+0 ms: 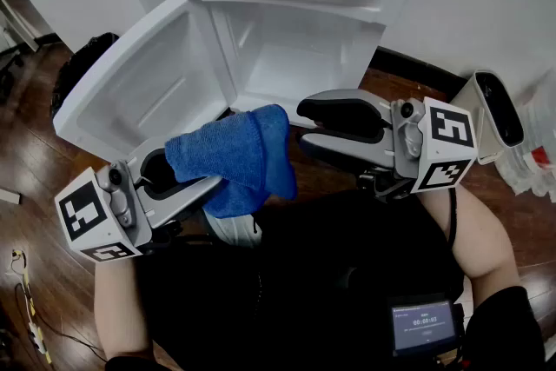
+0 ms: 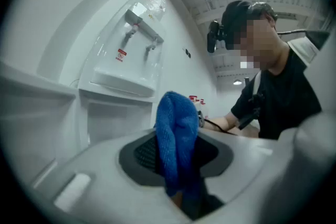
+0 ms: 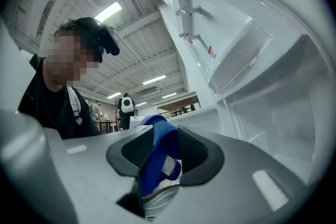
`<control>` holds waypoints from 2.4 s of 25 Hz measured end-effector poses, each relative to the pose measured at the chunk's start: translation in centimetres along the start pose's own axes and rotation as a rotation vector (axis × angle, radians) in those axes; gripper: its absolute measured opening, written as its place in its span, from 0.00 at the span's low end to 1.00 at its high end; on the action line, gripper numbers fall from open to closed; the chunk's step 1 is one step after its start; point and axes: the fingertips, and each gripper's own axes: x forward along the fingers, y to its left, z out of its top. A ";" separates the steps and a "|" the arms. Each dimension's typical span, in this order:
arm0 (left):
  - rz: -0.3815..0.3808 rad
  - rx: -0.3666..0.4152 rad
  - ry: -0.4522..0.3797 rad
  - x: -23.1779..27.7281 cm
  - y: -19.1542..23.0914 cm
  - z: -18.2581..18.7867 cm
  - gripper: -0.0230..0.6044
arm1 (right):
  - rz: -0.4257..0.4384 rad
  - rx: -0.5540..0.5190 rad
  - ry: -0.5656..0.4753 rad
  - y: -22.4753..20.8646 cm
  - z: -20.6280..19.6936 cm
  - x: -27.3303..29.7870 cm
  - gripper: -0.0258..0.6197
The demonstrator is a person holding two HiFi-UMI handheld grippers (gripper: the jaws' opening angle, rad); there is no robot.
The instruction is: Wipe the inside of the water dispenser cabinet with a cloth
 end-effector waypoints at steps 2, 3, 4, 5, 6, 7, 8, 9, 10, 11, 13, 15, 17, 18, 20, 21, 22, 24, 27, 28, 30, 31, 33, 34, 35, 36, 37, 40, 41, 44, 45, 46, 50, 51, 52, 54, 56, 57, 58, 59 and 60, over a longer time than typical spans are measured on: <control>0.003 -0.003 0.001 0.0 0.1 -0.1 0.23 | -0.032 -0.010 -0.030 -0.4 0.6 -0.3 0.22; 0.002 -0.005 0.002 0.0 0.1 -0.2 0.23 | -0.046 -0.012 -0.043 -0.6 0.9 -0.4 0.16; -0.001 -0.006 0.003 0.1 0.1 -0.2 0.23 | -0.056 -0.010 -0.053 -0.8 1.0 -0.5 0.15; -0.005 -0.008 0.002 0.1 0.0 -0.1 0.23 | -0.060 -0.002 -0.057 -0.9 1.0 -0.4 0.22; -0.011 -0.010 0.001 0.1 -0.1 -0.1 0.23 | -0.055 0.011 -0.051 -0.8 0.8 -0.2 0.51; -0.017 -0.012 -0.001 0.2 -0.2 0.0 0.23 | -0.041 0.024 -0.034 -0.6 0.4 0.1 0.71; -0.024 -0.015 -0.001 0.4 -0.3 0.0 0.23 | -0.021 0.032 -0.009 -0.2 -0.2 0.6 0.78; -0.031 -0.016 0.001 0.6 -0.5 0.0 0.23 | 0.005 0.038 0.018 0.4 -0.9 1.1 0.82; -0.038 -0.015 0.005 0.8 -0.7 -0.1 0.23 | 0.036 0.049 0.042 1.2 -1.5 1.6 0.84; -0.046 -0.014 0.010 1.1 -1.0 -0.3 0.23 | 0.068 0.066 0.061 2.0 -2.2 2.1 0.87; -0.064 -0.014 0.012 1.7 -1.6 -0.3 0.23 | 0.128 0.100 0.099 3.6 -3.5 3.4 0.90; -0.085 -0.018 0.007 2.1 -2.2 -0.2 0.23 | 0.165 0.106 0.137 4.8 -4.9 4.5 0.91; -0.100 -0.018 0.015 2.3 -2.6 -0.4 0.23 | 0.178 0.102 0.151 5.2 -5.6 5.1 0.90; -0.104 -0.016 0.026 2.4 -2.7 -0.7 0.23 | 0.179 0.098 0.149 5.2 -5.6 5.1 0.90; -0.112 -0.013 0.047 2.4 -2.8 -1.2 0.23 | 0.174 0.089 0.142 4.7 -5.3 4.6 0.65; -0.114 -0.012 0.052 2.4 -2.9 -1.3 0.23 | 0.170 0.094 0.139 4.3 -5.2 4.1 0.51; -0.112 -0.008 0.053 2.3 -2.9 -1.3 0.23 | 0.168 0.104 0.137 4.0 -5.0 3.7 0.42; -0.101 0.004 0.056 2.2 -2.7 -1.2 0.23 | 0.169 0.110 0.145 3.8 -4.9 3.3 0.30; -0.081 0.006 0.054 2.1 -2.3 -1.2 0.23 | 0.160 0.086 0.161 3.8 -4.7 3.2 0.20; -0.077 0.001 0.050 2.1 -2.2 -1.2 0.23 | 0.156 0.086 0.162 3.8 -4.7 3.3 0.19; -0.076 -0.012 0.045 2.2 -2.1 -1.2 0.23 | 0.152 0.102 0.159 3.7 -4.7 3.2 0.18; -0.077 -0.017 0.044 2.3 -2.1 -1.2 0.23 | 0.151 0.111 0.156 3.7 -4.8 3.2 0.19; -0.079 -0.021 0.042 2.3 -2.2 -1.2 0.23 | 0.153 0.121 0.150 3.8 -4.8 3.1 0.21; -0.081 -0.022 0.039 2.3 -2.3 -1.2 0.23 | 0.157 0.122 0.145 3.9 -4.7 3.2 0.24; -0.086 -0.024 0.036 2.3 -2.3 -1.1 0.23 | 0.164 0.124 0.140 4.0 -4.7 3.2 0.28; -0.092 -0.025 0.033 2.3 -2.4 -1.0 0.23 | 0.174 0.129 0.138 4.2 -4.7 3.3 0.39; -0.100 -0.026 0.033 2.4 -2.5 -1.0 0.23 | 0.186 0.132 0.140 4.5 -4.8 3.5 0.47; -0.126 -0.024 0.054 2.5 -3.0 -1.4 0.23 | 0.202 0.117 0.178 5.2 -5.7 4.2 0.59; -0.136 -0.024 0.068 2.4 -3.1 -1.7 0.23 | 0.200 0.107 0.190 5.2 -6.0 4.3 0.59; -0.139 -0.025 0.088 2.1 -3.1 -2.1 0.23 | 0.197 0.102 0.198 4.8 -6.1 3.9 0.37; -0.136 -0.023 0.078 2.2 -3.1 -1.9 0.23 | 0.199 0.105 0.197 4.7 -6.0 3.7 0.27; -0.137 -0.024 0.068 2.4 -3.1 -1.7 0.23 | 0.200 0.106 0.196 4.7 -5.8 3.6 0.24; -0.135 -0.057 0.050 2.4 -3.0 -1.5 0.23 | 0.191 0.079 0.191 4.7 -5.5 3.7 0.20; -0.131 -0.072 0.052 2.4 -2.8 -1.7 0.23 | 0.180 0.065 0.195 4.6 -5.5 3.7 0.19; -0.125 -0.086 0.057 2.5 -2.6 -1.9 0.23 | 0.168 0.051 0.202 4.5 -5.6 3.6 0.18; -0.113 -0.099 0.071 2.6 -2.3 -2.2 0.24 | 0.145 0.023 0.215 4.2 -5.7 3.6 0.18; -0.096 -0.084 0.079 2.4 -2.0 -2.1 0.27 | 0.134 -0.006 0.216 4.2 -5.5 3.6 0.17; -0.080 -0.070 0.072 2.1 -1.7 -1.7 0.30 | 0.127 -0.019 0.208 4.1 -5.2 3.6 0.17; -0.059 -0.060 0.055 1.7 -1.1 -1.2 0.34 | 0.115 -0.028 0.194 3.9 -4.8 3.5 0.17; -0.030 -0.056 0.028 1.0 -0.4 -0.5 0.38 | 0.097 -0.031 0.177 3.6 -4.3 3.3 0.17; 0.006 -0.058 -0.005 0.2 0.4 0.4 0.42 | 0.073 -0.025 0.159 3.1 -3.8 3.1 0.17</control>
